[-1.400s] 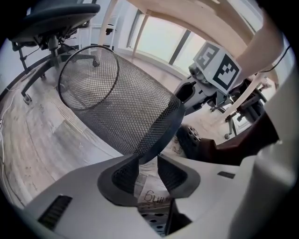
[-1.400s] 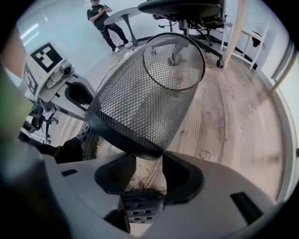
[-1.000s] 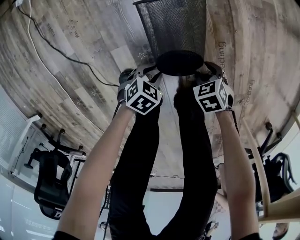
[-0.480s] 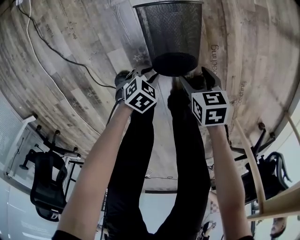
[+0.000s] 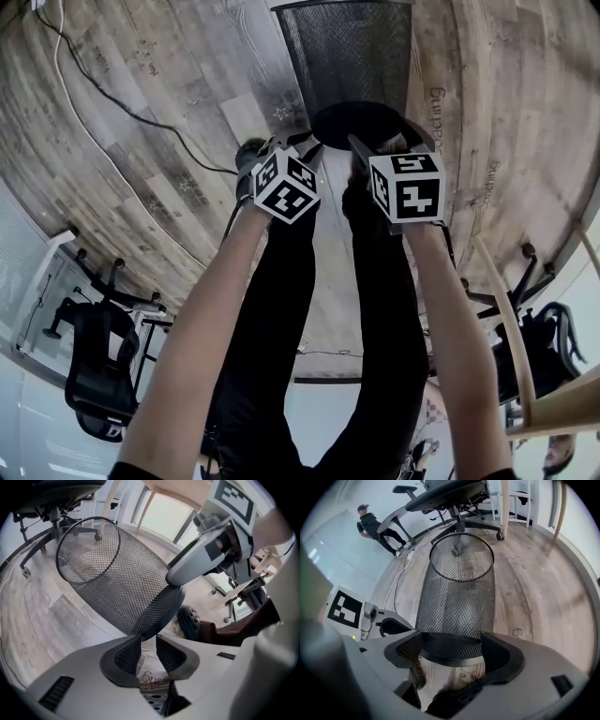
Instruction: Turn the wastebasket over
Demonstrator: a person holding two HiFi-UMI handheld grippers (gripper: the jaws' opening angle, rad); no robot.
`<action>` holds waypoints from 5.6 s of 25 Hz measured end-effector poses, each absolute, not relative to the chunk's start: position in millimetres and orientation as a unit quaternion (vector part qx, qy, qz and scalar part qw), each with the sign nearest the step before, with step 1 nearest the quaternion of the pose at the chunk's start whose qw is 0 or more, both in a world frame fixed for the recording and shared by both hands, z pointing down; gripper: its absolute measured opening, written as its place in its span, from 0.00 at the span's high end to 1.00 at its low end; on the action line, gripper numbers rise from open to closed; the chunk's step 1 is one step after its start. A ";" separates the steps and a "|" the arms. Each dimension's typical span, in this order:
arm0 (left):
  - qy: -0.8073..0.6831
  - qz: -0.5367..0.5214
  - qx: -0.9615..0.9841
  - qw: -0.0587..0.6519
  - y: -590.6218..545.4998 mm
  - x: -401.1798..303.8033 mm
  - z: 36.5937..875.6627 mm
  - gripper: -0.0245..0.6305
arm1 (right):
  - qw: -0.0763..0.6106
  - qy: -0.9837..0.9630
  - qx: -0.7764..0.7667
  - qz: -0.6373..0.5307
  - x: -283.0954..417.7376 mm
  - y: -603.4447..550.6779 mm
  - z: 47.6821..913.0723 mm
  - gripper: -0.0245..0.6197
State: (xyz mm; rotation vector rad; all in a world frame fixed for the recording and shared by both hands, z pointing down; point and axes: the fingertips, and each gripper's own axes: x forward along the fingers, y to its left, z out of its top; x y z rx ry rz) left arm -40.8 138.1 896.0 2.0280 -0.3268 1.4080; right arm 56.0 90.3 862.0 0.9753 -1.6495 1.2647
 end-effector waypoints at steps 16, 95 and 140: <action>-0.203 0.522 0.777 0.287 28.4 -75.3 860.7 0.82 | 0.422 -0.644 0.365 0.523 57.1 92.8 868.3 0.38; 0.183 0.566 0.801 -0.071 151.9 -28.3 786.3 0.89 | 0.296 -0.695 0.378 0.535 77.0 64.8 780.2 0.89; -0.153 0.452 0.861 -0.175 19.3 -19.8 275.6 0.93 | 0.212 -0.811 0.415 0.353 89.9 17.0 263.4 0.90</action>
